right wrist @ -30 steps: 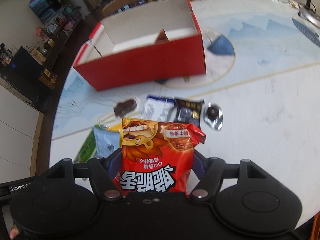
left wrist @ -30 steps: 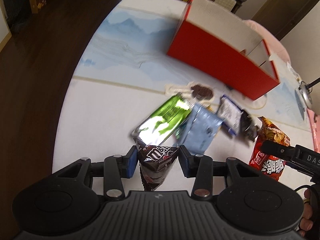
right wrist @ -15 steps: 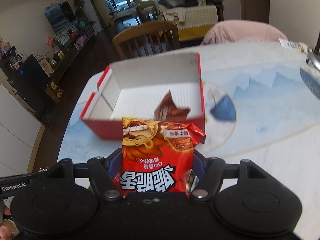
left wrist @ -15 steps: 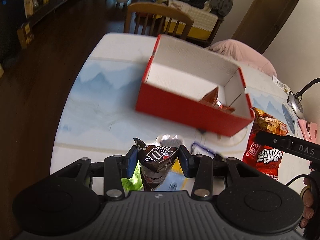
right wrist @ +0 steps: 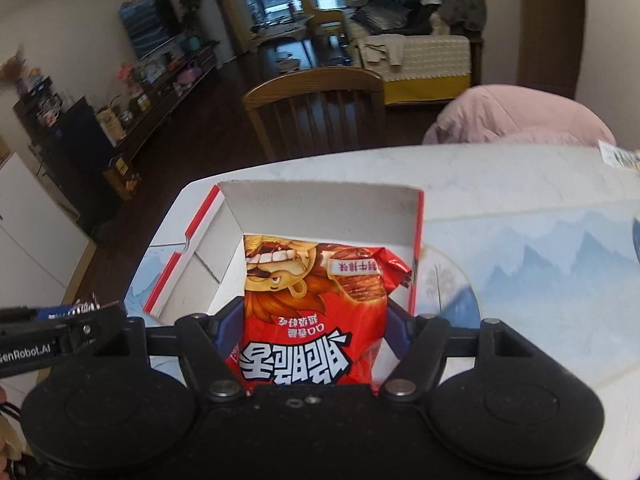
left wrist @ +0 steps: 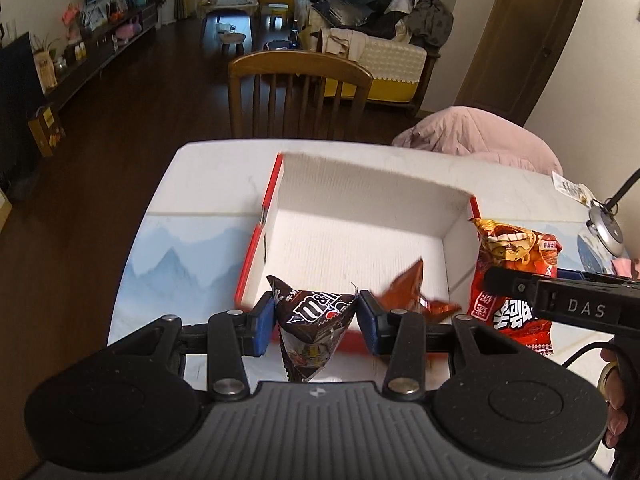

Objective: Organize snacks
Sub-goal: 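Carry both packets over the red box and open both tools to drop them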

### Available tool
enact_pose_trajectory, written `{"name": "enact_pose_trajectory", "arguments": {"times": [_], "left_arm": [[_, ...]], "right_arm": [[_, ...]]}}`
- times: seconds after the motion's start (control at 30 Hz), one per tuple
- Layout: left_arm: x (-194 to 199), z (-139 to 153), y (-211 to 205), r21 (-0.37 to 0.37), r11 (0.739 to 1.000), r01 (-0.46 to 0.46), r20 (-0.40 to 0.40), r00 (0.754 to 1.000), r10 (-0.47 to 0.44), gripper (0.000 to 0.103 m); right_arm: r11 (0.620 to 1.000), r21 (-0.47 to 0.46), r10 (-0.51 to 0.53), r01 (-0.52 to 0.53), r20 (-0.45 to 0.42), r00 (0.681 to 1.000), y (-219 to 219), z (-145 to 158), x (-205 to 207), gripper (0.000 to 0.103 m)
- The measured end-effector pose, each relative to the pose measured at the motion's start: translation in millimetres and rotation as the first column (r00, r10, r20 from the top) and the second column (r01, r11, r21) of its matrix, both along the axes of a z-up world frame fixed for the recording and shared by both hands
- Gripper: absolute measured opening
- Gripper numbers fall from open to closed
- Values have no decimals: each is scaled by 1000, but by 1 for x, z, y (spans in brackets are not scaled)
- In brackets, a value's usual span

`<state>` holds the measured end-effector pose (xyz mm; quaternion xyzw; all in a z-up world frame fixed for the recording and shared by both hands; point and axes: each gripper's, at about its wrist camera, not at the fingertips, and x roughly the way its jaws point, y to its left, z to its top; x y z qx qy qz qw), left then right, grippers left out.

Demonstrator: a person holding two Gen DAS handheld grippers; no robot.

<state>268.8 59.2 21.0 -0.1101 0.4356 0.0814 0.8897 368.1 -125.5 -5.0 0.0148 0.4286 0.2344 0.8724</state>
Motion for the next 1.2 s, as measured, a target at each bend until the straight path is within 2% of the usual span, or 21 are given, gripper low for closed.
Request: {"name": "enact_pose_trajectory", "arguments": {"times": [0.17,0.47,0.6,0.8,1.2], "left_arm": [[39,-8,1,28,1000,-15,0,1000,15,42],[90,-44,8,-5,1000,-19,-86,996,19,42],[102,-62,8,-3,1000,-5,-136,991,5,42],[120,-87,7,50,999,15,-231,973,-3,42],[133,-115,13,28,999,16,-330,944,-5,44]], "right_arm": [[996,-33,81,-81,9,997,16,-8,31,69],[983,-86,162,-164,-27,986,42,-41,71,69],[970,-118,208,-214,-56,976,57,-57,81,69],[955,-157,234,-250,-112,966,68,-78,88,69],[950,-172,235,-261,-160,959,75,-92,94,70]]}}
